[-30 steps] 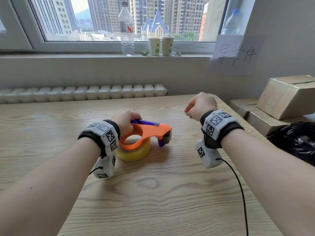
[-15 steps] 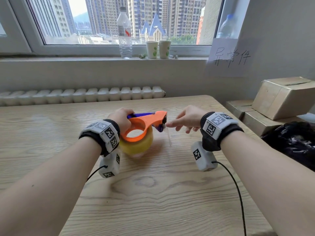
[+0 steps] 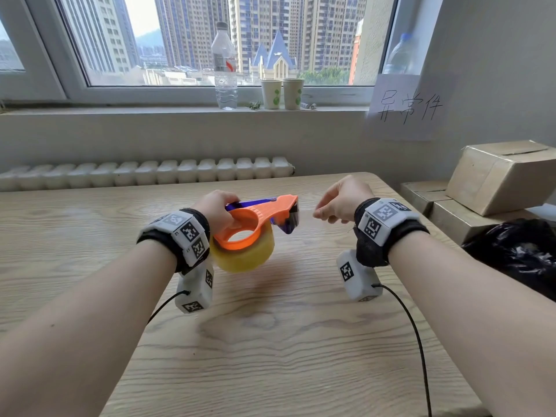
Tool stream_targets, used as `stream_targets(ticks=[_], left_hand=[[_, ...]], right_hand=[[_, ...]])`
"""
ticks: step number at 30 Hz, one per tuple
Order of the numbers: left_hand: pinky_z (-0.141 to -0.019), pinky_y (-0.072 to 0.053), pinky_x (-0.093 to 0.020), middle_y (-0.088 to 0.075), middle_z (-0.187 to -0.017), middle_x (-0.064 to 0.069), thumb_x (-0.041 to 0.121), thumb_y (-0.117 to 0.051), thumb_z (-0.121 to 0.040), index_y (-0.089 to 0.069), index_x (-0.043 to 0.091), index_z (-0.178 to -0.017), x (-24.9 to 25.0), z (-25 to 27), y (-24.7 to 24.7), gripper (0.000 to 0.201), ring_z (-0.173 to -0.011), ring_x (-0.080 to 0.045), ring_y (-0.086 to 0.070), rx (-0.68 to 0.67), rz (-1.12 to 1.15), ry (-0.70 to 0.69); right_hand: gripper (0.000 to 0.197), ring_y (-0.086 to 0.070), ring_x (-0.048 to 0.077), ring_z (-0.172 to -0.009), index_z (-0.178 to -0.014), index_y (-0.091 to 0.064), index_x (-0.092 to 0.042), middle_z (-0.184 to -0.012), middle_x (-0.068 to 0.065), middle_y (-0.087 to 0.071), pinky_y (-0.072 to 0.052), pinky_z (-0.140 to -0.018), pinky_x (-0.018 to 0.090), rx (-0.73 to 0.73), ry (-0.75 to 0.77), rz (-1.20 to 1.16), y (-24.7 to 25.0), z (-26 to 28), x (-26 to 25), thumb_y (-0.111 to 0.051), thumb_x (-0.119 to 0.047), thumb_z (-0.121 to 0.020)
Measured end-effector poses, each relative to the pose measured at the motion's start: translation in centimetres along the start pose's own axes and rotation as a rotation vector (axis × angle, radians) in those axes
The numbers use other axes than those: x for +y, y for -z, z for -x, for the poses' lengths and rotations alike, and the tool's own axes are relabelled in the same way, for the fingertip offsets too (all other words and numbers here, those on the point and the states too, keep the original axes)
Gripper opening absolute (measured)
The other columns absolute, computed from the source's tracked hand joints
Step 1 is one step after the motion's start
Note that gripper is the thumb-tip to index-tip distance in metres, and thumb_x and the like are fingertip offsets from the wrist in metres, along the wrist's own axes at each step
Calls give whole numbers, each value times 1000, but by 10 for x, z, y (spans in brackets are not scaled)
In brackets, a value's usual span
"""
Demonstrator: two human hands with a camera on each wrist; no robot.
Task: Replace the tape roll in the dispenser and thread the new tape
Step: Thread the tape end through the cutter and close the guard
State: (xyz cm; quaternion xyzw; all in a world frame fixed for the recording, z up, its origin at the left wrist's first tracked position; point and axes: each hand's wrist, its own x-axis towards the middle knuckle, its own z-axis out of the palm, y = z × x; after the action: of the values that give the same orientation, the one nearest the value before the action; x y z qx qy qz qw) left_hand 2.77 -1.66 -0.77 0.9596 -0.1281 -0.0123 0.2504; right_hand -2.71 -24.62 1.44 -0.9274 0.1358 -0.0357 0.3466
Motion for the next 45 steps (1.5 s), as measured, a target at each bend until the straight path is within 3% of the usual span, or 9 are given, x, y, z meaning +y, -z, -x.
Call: stream_targets(ticks=[3, 6, 10, 17, 24, 29, 37, 42, 45], left_hand=[[-75, -47, -28, -62, -97, -3, 19, -67, -80, -61, 18, -114, 4, 4, 2, 35, -87, -22, -58, -36, 13, -35], [-74, -45, -27, -60, -96, -2, 19, -66, -79, -60, 18, -116, 7, 6, 3, 37, -87, -21, -58, -70, 29, -55], [-74, -44, -28, -61, -98, -1, 21, -65, -81, -59, 18, -117, 9, 10, 4, 37, -90, -20, -58, -131, 29, -91], [-74, -42, -25, -61, -99, 0, 20, -64, -82, -59, 20, -117, 14, 11, 2, 36, -89, -18, -57, -144, 67, -140], [-64, -44, -23, -63, -89, 0, 16, -66, -80, -60, 26, -97, 7, 9, 2, 21, -80, -17, -58, -154, 126, -159], [-76, -48, -29, -65, -94, 0, 15, -65, -80, -62, 21, -109, 7, 10, 1, 30, -87, -19, -61, -188, 111, -165], [-76, -48, -28, -64, -96, 3, 20, -66, -80, -61, 24, -113, 10, 11, 0, 34, -90, -17, -61, -187, 68, -177], [-76, -47, -28, -64, -98, 1, 21, -64, -81, -61, 21, -113, 11, 10, -3, 32, -92, -19, -61, -171, 25, -186], [-77, -46, -29, -63, -98, 1, 22, -64, -82, -61, 21, -114, 14, 9, -5, 32, -92, -19, -60, -163, -4, -184]], right_hand=[[6, -64, 11, -58, -68, -74, -11, -62, 4, -69, -56, -61, 21, 61, 12, -72, 1, 0, 0, -79, -10, -72], [13, -65, 14, -62, -62, -72, -14, -62, 3, -68, -58, -73, 26, 93, 39, -64, 3, -1, -1, -78, -7, -71], [8, -67, 18, -66, -70, -76, -8, -65, 7, -69, -59, -81, 31, 118, 43, -100, 3, -2, -5, -76, -1, -71], [16, -72, 21, -72, -64, -73, -13, -77, 11, -75, -59, -78, 31, 162, 70, -111, -1, 2, -13, -74, 2, -70], [16, -67, 17, -65, -81, -73, -6, -73, 10, -72, -60, -67, 28, 94, 49, -155, 2, 3, -13, -82, -9, -68], [13, -66, 16, -61, -78, -70, -4, -67, 7, -68, -58, -64, 24, 81, 32, -194, 4, 4, -16, -80, -6, -70], [15, -57, 15, -58, -61, -70, -18, -59, 2, -64, -56, -69, 29, 70, 36, -90, 4, -2, -13, -80, -9, -67], [18, -67, 21, -63, -69, -69, -7, -68, 11, -68, -59, -57, 22, -46, 14, -221, 3, -2, -15, -73, 11, -68], [26, -68, 24, -68, -70, -67, -8, -72, 13, -67, -60, -64, 25, -101, -4, -271, -1, -4, -15, -66, 18, -70]])
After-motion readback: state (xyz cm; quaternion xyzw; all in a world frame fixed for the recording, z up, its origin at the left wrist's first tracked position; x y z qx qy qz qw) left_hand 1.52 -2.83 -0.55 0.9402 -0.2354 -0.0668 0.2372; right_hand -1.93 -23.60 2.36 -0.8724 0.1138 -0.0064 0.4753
